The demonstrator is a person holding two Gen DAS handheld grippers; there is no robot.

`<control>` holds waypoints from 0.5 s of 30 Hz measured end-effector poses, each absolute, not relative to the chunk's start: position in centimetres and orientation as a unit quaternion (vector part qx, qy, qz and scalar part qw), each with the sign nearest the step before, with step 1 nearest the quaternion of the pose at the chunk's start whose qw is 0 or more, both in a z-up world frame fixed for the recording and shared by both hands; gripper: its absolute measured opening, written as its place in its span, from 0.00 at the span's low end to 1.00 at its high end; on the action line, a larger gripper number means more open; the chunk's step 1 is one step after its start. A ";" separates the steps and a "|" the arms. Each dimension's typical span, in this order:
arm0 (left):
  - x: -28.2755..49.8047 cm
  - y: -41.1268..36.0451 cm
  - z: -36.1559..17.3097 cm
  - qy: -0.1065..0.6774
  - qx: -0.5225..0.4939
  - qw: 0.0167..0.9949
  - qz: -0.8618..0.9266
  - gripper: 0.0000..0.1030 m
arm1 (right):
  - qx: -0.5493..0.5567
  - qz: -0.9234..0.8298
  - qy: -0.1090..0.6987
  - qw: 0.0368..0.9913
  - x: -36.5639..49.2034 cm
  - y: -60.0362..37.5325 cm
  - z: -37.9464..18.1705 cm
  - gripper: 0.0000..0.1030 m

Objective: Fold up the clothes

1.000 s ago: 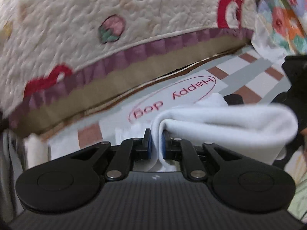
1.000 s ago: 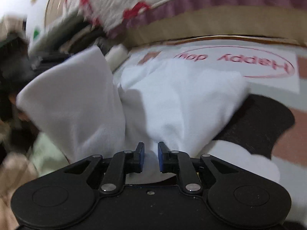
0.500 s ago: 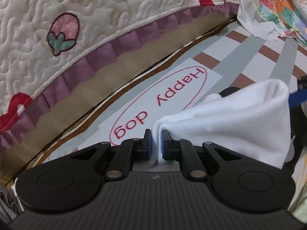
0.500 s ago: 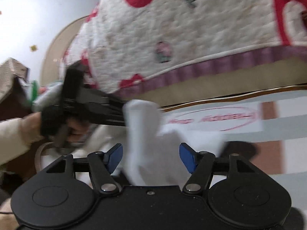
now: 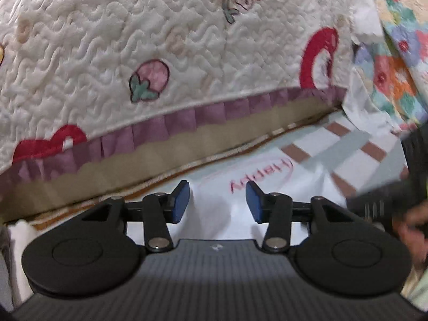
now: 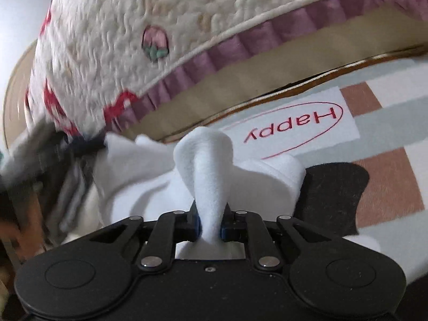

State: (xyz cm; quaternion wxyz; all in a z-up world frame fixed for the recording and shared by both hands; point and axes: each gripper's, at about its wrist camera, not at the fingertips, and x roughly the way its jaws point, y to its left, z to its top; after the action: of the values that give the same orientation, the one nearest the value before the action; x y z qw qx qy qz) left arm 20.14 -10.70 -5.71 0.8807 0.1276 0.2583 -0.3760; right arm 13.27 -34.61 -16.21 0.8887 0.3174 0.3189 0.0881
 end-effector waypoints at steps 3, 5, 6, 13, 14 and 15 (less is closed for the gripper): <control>18.8 -8.6 -7.0 0.252 0.092 0.884 -0.383 0.43 | 0.307 0.094 0.282 0.904 11.8 -34.0 -15.1 0.13; 18.5 -7.7 -7.9 0.252 0.074 0.891 -0.370 0.43 | 0.309 0.094 0.274 0.906 11.9 -33.8 -14.7 0.13; 18.5 -7.4 -8.3 0.255 0.073 0.896 -0.356 0.42 | 0.312 0.090 0.274 0.905 12.2 -33.8 -14.8 0.13; 18.3 -5.5 -8.2 0.210 0.052 0.926 -0.310 0.35 | 0.327 0.062 0.298 0.895 12.9 -34.8 -15.8 0.13; 18.3 -5.3 -8.2 0.206 0.053 0.925 -0.316 0.28 | 0.340 0.058 0.302 0.889 13.0 -35.0 -15.9 0.13; 18.3 -5.3 -8.3 0.207 0.049 0.915 -0.343 0.28 | 0.355 0.058 0.310 0.880 13.2 -35.2 -16.0 0.13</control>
State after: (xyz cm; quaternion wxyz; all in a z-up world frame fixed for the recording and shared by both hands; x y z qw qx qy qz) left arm 18.25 -5.29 -8.27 0.9148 0.0487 0.2075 -0.3431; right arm 13.16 -35.25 -16.04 0.8802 0.3546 0.3100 0.0583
